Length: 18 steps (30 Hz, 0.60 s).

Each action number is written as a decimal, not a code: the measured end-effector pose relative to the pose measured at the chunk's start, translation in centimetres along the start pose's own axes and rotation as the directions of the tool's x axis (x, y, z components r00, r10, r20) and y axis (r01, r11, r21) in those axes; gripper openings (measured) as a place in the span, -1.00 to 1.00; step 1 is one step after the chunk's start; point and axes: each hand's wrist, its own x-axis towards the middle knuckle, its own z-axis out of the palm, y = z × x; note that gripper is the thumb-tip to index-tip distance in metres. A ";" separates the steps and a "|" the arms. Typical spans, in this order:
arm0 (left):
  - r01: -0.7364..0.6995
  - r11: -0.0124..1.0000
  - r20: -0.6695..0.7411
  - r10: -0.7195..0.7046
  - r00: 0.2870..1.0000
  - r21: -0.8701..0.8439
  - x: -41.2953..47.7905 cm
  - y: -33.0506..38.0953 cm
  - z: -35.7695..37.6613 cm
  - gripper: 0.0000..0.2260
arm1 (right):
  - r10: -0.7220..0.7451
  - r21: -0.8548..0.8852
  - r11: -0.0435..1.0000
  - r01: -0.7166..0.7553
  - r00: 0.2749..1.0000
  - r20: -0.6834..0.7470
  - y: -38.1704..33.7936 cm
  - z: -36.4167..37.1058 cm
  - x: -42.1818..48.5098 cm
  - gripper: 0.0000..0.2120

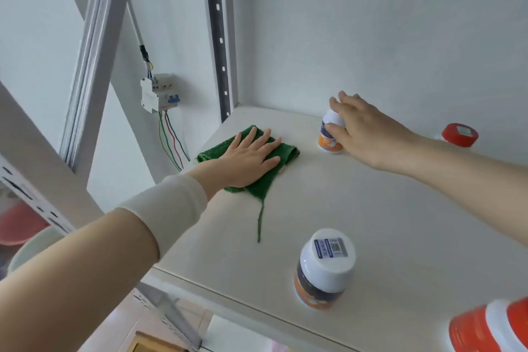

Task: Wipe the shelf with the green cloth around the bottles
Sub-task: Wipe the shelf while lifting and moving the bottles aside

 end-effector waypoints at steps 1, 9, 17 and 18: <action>-0.002 1.000 -0.008 0.002 1.000 -0.002 1.2 -0.3 -0.1 -0.52 | 0.009 -0.027 1.000 -0.009 1.000 -0.004 0.7 0.2 1.1 -0.52; -0.018 1.000 -0.045 0.018 0.999 -0.006 9.6 -2.2 -1.7 -0.53 | -0.025 -0.096 0.995 0.019 0.998 -0.066 3.3 1.4 3.9 -0.60; -0.128 0.991 0.008 0.128 0.992 0.035 8.7 -1.2 -1.8 -0.55 | -0.081 -0.195 0.979 0.060 0.992 -0.102 3.9 0.9 4.9 -0.68; -0.169 0.985 0.025 0.168 0.985 0.041 7.5 -0.8 -1.8 -0.56 | -0.083 -0.206 0.977 0.061 0.992 -0.099 4.0 0.9 4.9 -0.67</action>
